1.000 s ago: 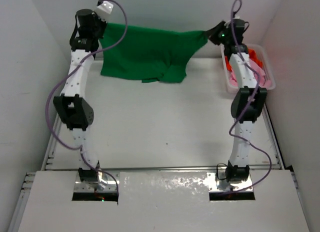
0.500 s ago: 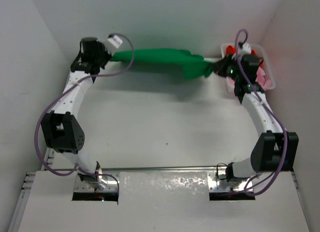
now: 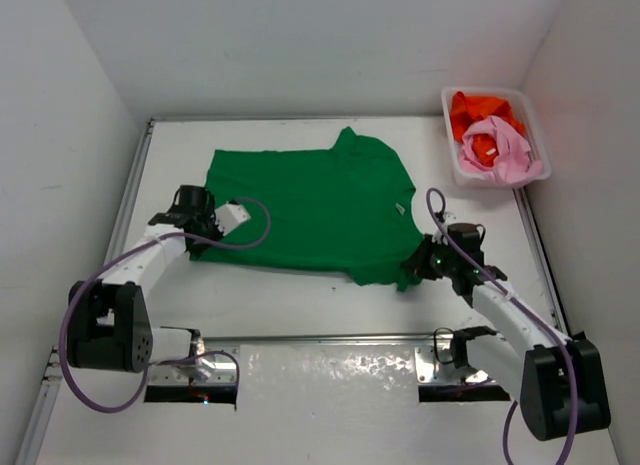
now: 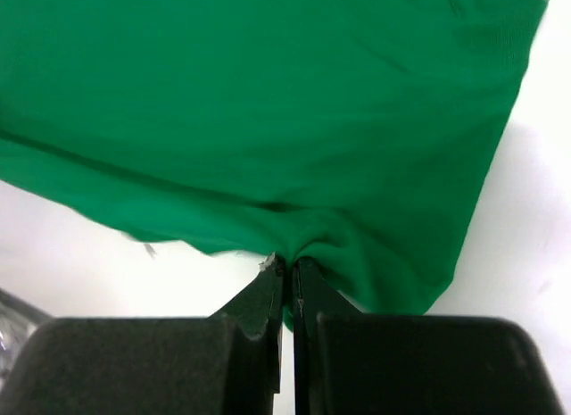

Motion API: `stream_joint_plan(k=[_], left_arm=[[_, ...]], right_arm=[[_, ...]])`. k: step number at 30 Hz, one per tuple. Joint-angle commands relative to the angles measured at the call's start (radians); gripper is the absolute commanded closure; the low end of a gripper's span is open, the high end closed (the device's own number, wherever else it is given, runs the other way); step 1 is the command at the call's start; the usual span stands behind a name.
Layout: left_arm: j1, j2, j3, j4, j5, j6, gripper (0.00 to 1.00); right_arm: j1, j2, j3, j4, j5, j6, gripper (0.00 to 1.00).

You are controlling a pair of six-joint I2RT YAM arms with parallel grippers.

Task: Fold and stack the t-shirts
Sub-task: Flatten out the tshirt, then grap the side of the flattened tshirt closest away from the robot with both arms, then fold the flattened tshirt in 1/3 of the way

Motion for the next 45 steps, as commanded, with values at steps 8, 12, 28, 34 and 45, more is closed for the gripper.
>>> stream_joint_plan(k=[8,12,28,34,45], left_arm=[[0.008,-0.098,-0.037,-0.067,-0.077,-0.112,1.0],[0.012,-0.045,0.007,-0.015,-0.092,-0.161,1.0],[0.032,0.296,0.253,0.029,-0.143,-0.258,1.0],[0.032,0.391,0.314,0.045,-0.174,-0.267,1.0],[0.041,0.522,0.422,0.051,-0.221,-0.345,0.65]], right_arm=[[0.037,0.026,0.003,0.055,-0.011,0.025,1.0],[0.036,0.126,0.119,0.072,0.007,-0.035,1.0],[0.0,0.478,0.417,0.074,0.059,-0.211,1.0],[-0.003,0.606,0.518,0.068,0.03,-0.251,1.0],[-0.007,0.765,0.67,0.014,0.059,-0.311,0.79]])
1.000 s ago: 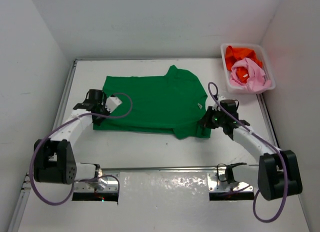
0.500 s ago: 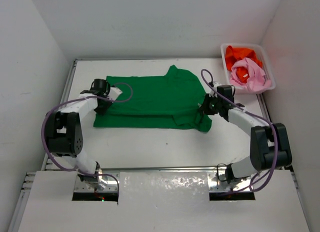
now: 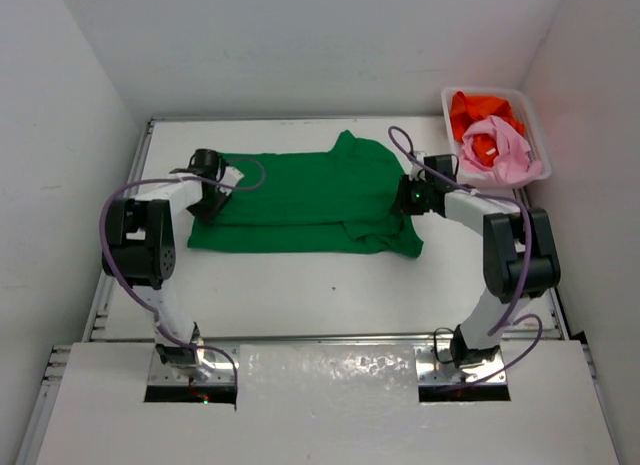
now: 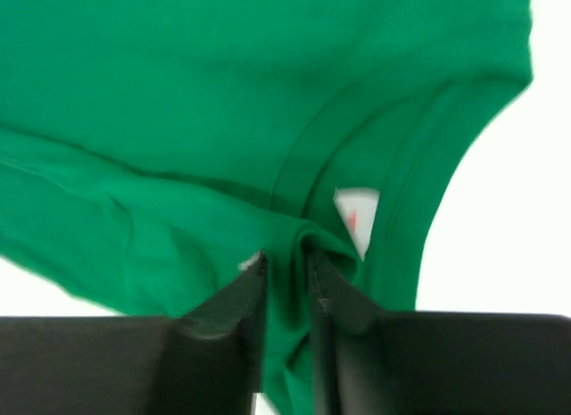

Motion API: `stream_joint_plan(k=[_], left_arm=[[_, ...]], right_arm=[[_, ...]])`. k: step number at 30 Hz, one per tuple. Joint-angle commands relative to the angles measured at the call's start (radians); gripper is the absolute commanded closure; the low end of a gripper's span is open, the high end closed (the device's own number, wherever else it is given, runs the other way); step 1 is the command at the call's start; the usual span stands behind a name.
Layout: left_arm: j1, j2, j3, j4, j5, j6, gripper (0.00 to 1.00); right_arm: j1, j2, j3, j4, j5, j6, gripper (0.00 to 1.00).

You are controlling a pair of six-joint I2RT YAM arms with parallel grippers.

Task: Fold and stack the t-shirts
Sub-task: Fold the flattened tshirt in 1/3 of the way

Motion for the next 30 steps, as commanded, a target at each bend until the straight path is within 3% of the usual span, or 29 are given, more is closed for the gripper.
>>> stream_joint_plan(k=[1,2,5,9,11,13,14,18,20,30], left_arm=[[0.03,0.028,0.08,0.033,-0.04,-0.06,0.63],[0.03,0.034,0.107,0.034,-0.049,-0.067,0.57],[0.093,0.062,0.173,0.036,-0.075,-0.098,0.53],[0.149,0.079,0.233,0.025,-0.089,-0.116,0.52],[0.186,0.044,0.256,-0.022,-0.021,-0.141,0.52],[0.215,0.001,0.243,-0.07,0.05,-0.152,0.48],[0.222,-0.044,0.23,-0.082,0.093,-0.164,0.47],[0.222,-0.099,0.138,-0.165,0.276,-0.178,0.43],[0.222,-0.089,0.066,-0.182,0.317,-0.196,0.41],[0.222,0.017,0.019,-0.09,0.357,-0.262,0.38]], right_arm=[[-0.008,0.065,0.134,-0.023,0.026,-0.057,0.74],[-0.008,0.082,0.157,-0.039,0.044,-0.071,0.74],[-0.008,0.138,0.247,-0.115,0.134,-0.11,0.73],[-0.008,0.16,0.355,-0.255,0.228,-0.153,0.73],[-0.008,0.111,0.363,-0.306,0.24,-0.15,0.72],[-0.019,0.057,0.333,-0.353,0.213,-0.109,0.68],[-0.035,-0.001,0.317,-0.364,0.194,-0.091,0.55],[-0.059,-0.133,0.145,-0.396,0.109,-0.016,0.31],[-0.06,-0.174,0.064,-0.405,0.069,0.023,0.25],[-0.074,-0.141,-0.124,-0.309,0.016,0.086,0.23]])
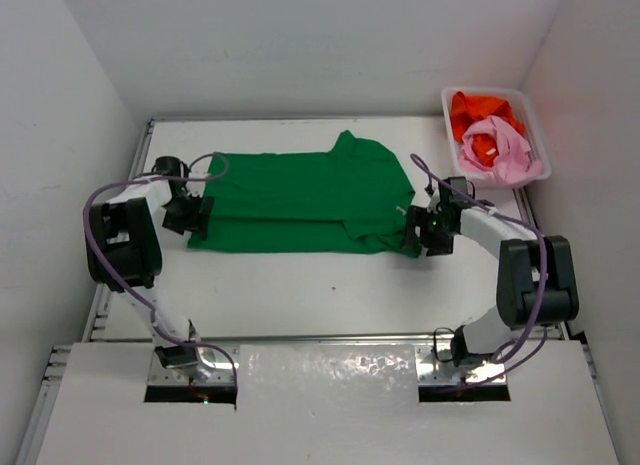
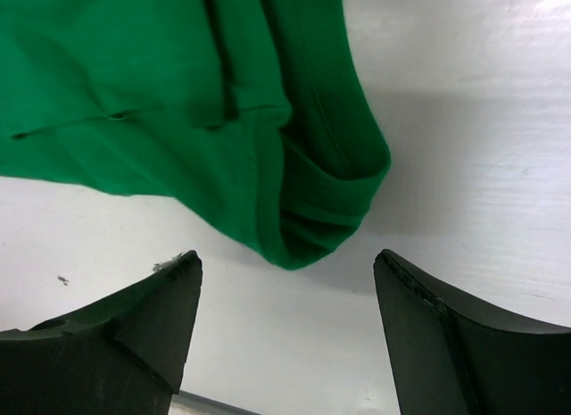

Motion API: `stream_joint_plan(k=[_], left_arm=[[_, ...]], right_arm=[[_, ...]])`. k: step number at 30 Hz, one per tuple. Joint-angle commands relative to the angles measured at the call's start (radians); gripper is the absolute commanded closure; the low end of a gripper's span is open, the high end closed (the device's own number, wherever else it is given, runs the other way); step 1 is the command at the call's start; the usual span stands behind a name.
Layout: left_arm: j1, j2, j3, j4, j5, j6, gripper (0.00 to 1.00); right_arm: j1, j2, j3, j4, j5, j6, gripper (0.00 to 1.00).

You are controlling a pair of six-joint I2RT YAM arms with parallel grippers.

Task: Fold and stack the t-shirts
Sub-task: Fold the flattened tshirt in 1/3 of the way

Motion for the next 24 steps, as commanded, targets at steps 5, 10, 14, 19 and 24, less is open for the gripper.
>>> stream_joint_plan(k=[5,10,14,19,24], left_arm=[[-0.001,0.063,-0.021,0.048,0.084,-0.023,0.67],[-0.001,0.06,-0.034,0.053,0.082,-0.004,1.0],[0.007,0.03,-0.032,0.039,-0.031,0.037,1.0],[0.025,-0.047,-0.07,-0.005,-0.137,0.108,1.0],[0.025,-0.128,-0.142,-0.067,-0.157,0.131,1.0]], right_arm=[[-0.05,0.09,-0.061,0.179,-0.04,0.086,0.45],[-0.096,0.097,-0.11,0.262,-0.093,0.128,0.98],[-0.11,0.073,-0.102,0.206,-0.074,0.108,1.0],[-0.118,0.031,-0.073,0.014,-0.078,0.033,1.0],[-0.118,-0.059,-0.163,-0.077,-0.119,0.065,1.0]])
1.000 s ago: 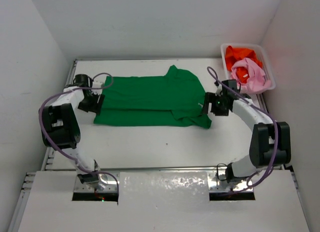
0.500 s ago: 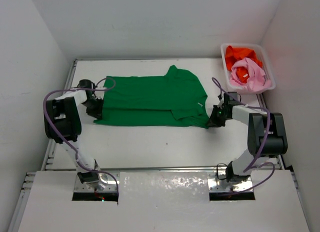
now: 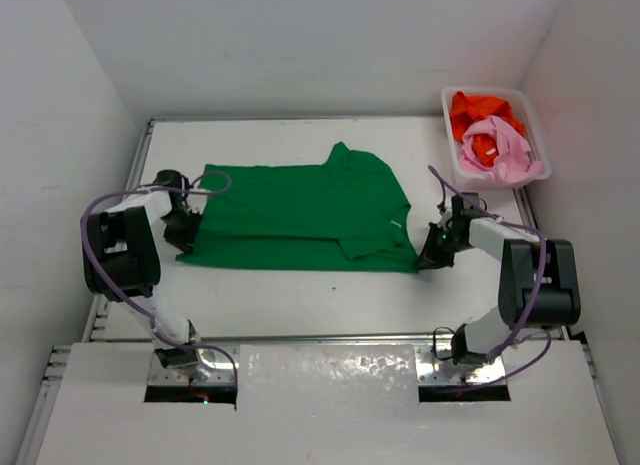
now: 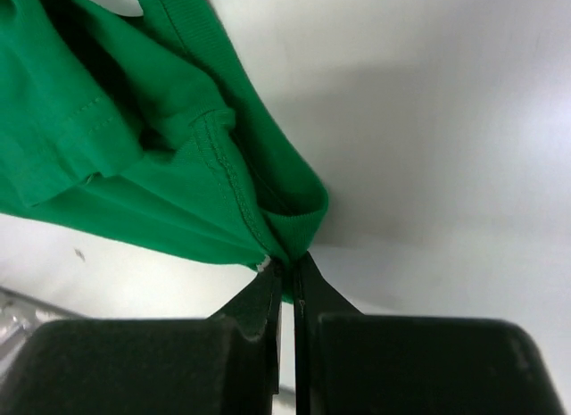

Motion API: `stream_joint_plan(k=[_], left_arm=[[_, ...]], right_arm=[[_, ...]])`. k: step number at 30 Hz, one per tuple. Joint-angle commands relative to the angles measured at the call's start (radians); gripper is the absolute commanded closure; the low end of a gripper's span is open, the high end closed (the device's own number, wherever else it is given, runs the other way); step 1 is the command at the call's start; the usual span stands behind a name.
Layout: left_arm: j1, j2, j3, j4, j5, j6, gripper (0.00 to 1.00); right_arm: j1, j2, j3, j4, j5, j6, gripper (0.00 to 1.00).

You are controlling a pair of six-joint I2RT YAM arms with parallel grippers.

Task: Fold and stack the t-shirts
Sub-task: Fold the flattened tshirt in 1/3 of the way, then grap the side of the flattened tshirt furthest away from the robot with both arms

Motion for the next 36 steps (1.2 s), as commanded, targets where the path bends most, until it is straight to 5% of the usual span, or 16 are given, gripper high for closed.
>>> stream_joint_plan(k=[1,5,7,13,16,20,29,36], left_arm=[[0.017,-0.086,-0.053,-0.053,-0.089,0.06,1.0],[0.017,-0.124,-0.102,-0.068,-0.128,0.069,0.98],[0.017,-0.136,-0.113,-0.082,-0.144,0.069,0.87],[0.017,-0.161,-0.102,-0.197,-0.141,0.066,0.57],[0.02,-0.184,-0.05,-0.26,-0.15,0.095,0.43],[0.044,-0.152,0.172,-0.294,-0.141,0.103,0.4],[0.053,0.216,0.683,-0.125,0.215,-0.112,0.4],[0.05,0.399,0.719,0.044,0.313,-0.193,0.34]], right_arm=[[-0.009,-0.102,-0.078,-0.123,0.008,-0.001,1.0],[-0.006,-0.2,-0.16,-0.143,0.005,0.025,0.98],[-0.007,-0.217,-0.187,-0.153,0.005,0.014,0.79],[-0.009,-0.234,-0.096,-0.251,0.112,-0.023,0.48],[-0.004,-0.263,0.044,-0.33,0.221,-0.078,0.47],[0.048,-0.241,0.259,-0.292,0.283,-0.116,0.48],[0.187,0.368,0.901,-0.209,0.165,-0.129,0.44],[0.207,0.785,1.289,-0.252,0.158,-0.121,0.4]])
